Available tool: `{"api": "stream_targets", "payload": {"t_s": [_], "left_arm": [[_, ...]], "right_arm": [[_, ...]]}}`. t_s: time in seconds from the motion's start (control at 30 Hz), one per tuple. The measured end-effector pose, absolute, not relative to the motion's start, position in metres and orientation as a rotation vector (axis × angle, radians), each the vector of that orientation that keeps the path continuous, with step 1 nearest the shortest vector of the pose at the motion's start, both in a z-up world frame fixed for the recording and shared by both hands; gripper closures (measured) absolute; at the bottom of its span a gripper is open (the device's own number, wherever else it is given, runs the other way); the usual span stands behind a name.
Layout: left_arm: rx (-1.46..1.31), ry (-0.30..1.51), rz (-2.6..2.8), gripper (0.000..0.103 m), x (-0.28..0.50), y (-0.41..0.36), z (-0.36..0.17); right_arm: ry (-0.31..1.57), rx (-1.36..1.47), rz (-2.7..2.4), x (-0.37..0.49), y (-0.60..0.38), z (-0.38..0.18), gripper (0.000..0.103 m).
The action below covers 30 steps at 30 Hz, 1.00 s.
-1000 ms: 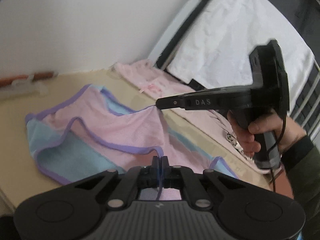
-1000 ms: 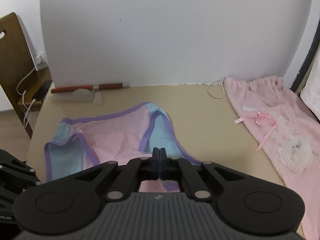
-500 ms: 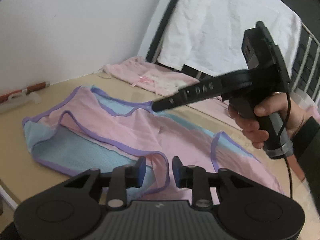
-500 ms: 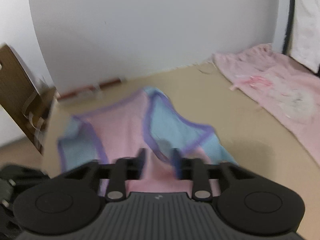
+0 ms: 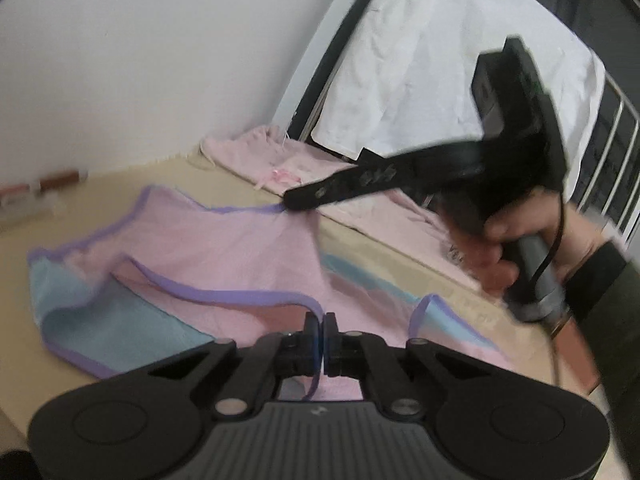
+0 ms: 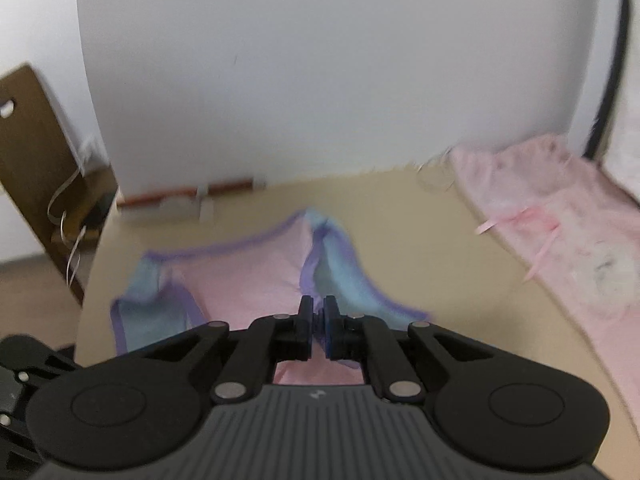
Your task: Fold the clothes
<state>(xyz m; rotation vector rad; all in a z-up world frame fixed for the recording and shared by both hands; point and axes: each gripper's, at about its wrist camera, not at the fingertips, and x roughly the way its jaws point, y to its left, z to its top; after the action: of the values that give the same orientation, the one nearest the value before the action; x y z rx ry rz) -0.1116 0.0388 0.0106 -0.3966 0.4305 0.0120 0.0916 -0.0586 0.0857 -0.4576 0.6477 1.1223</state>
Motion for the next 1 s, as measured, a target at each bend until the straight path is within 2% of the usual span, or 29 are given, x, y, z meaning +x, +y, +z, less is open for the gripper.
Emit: {"api": "stream_targets", "payload": {"t_s": [0.13, 0.2, 0.3, 0.33, 0.4, 0.47, 0.67, 0.8, 0.97, 1.0], "left_arm": [[-0.324, 0.477, -0.01, 0.1, -0.113, 0.02, 0.005], [-0.303, 0.517, -0.048, 0.084, -0.113, 0.014, 0.001], [-0.273, 0.499, -0.077, 0.077, -0.127, 0.017, 0.003], [-0.263, 0.49, -0.083, 0.074, -0.132, 0.018, 0.005], [-0.241, 0.465, -0.061, 0.062, -0.144, 0.027, 0.009], [-0.225, 0.447, -0.035, 0.062, -0.151, 0.035, 0.013], [-0.126, 0.329, 0.191, 0.059, -0.159, 0.08, 0.029], [-0.031, 0.433, 0.228, 0.06, -0.155, 0.111, 0.021], [0.113, 0.534, 0.181, 0.06, -0.139, 0.101, 0.01], [0.129, 0.543, 0.189, 0.07, -0.138, 0.098, 0.008]], "right_arm": [[0.668, -0.468, 1.074, 0.092, -0.077, 0.079, 0.098], [0.716, -0.51, 1.027, 0.093, -0.081, 0.063, 0.097], [0.744, -0.542, 0.947, 0.091, -0.089, 0.047, 0.092], [0.736, -0.529, 0.932, 0.089, -0.092, 0.047, 0.087], [0.681, -0.471, 0.922, 0.08, -0.103, 0.056, 0.061], [0.61, -0.41, 0.902, 0.069, -0.113, 0.066, 0.051], [0.585, -0.297, 0.781, 0.037, -0.12, 0.062, 0.056], [0.535, -0.356, 0.918, -0.012, -0.11, 0.053, 0.056], [0.567, -0.451, 0.972, -0.038, -0.091, 0.035, 0.058], [0.579, -0.459, 0.956, -0.038, -0.09, 0.031, 0.061]]}}
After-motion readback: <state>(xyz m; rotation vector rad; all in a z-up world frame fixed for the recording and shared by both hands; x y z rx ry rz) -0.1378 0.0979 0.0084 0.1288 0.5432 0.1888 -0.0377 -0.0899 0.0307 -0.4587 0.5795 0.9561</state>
